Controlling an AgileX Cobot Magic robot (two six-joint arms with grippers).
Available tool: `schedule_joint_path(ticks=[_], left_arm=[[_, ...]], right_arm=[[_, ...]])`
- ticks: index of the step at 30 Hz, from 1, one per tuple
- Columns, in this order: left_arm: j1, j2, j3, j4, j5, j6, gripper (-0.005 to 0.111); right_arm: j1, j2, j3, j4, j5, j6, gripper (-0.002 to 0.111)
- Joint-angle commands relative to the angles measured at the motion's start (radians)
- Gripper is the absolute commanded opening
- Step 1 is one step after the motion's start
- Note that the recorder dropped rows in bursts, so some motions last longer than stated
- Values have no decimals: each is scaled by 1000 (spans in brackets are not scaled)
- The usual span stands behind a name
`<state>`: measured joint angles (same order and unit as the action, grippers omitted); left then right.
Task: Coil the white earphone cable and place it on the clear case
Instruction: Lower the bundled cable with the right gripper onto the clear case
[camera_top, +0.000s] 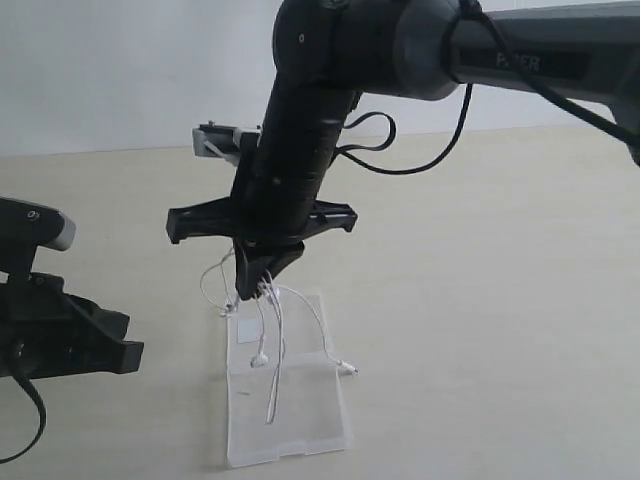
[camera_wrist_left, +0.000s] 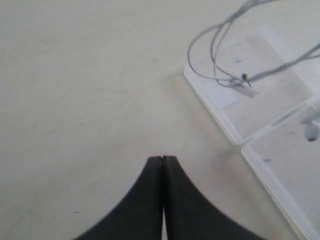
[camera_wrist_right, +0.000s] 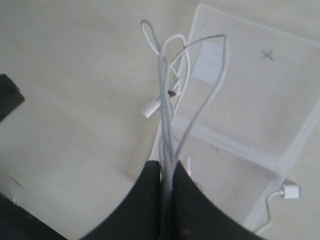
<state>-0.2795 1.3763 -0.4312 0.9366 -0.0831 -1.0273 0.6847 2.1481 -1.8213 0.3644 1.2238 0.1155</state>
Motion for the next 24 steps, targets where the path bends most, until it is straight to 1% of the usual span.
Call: schedule_joint_path(ticks=[1,8,15,20,24], left_arm=[[0,-7,3,-9,-11,-3,0],[0,-7,3,-9,-5,1,0],[0,-7,3,-7,26,1,0],[0,-7,3,-6,29,2,0],[0,-7,3,-6,31,2,0]], right_arm=[[1,-5,-71,-1,-3,7,0],[1,-20,-121,42,-3,8,0],[1,-20,-115,55,-3,-2,0],[1,-20,-80,43,-3,-15,0],[1,-20,-8,41,-3,-27,0]])
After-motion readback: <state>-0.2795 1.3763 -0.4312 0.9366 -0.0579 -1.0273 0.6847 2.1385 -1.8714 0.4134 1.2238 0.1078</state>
